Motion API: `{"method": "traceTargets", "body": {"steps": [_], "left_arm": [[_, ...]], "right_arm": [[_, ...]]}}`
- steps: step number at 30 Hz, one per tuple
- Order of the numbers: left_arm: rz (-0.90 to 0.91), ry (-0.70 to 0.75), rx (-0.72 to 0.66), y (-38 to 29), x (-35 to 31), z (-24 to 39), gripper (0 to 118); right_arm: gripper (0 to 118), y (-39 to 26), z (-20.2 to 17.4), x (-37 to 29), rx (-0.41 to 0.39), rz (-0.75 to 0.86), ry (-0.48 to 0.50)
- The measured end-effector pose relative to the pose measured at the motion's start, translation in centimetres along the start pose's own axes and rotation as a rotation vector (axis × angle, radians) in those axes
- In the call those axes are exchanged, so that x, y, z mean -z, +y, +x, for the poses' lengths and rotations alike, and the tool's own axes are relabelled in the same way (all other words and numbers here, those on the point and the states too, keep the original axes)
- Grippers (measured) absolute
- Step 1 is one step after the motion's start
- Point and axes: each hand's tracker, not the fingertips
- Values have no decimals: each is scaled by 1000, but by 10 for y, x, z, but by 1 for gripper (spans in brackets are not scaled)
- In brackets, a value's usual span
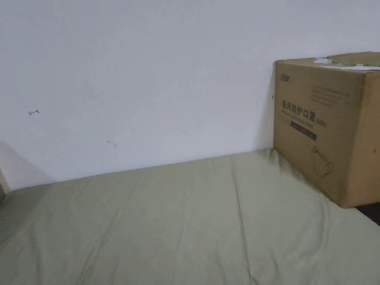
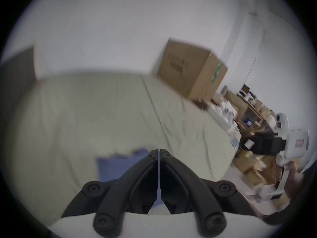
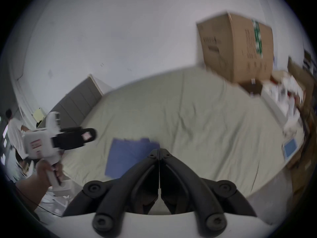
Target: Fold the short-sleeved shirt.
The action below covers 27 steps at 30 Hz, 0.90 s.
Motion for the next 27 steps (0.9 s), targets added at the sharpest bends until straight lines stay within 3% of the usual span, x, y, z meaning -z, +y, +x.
{"method": "traceTargets", "body": {"steps": [5,10,12,15,18,24,27], "left_arm": [[371,277,141,27,-85,34,2],[562,620,188,-2,-102,52,2],[594,682,222,-19,-100,50,2],[578,623,184,-30,-102,48,2],[534,617,188,-33,-95,47,2],[509,614,148,-33,-94,40,2],[438,574,147,-28,-97,29,2]], "right_arm": [[0,32,-43,-36,-112,392,-6],[0,1,-57,-39,-183,695,-216],[0,-17,-56,-34,-166,699,-275],[0,-30,-54,-39,-156,695,-271],[0,-30,-55,-38,-225,682,-291],[0,-25,-49,-39,-168,676,-267],[0,-23,-49,-20,-182,519,-180]]}}
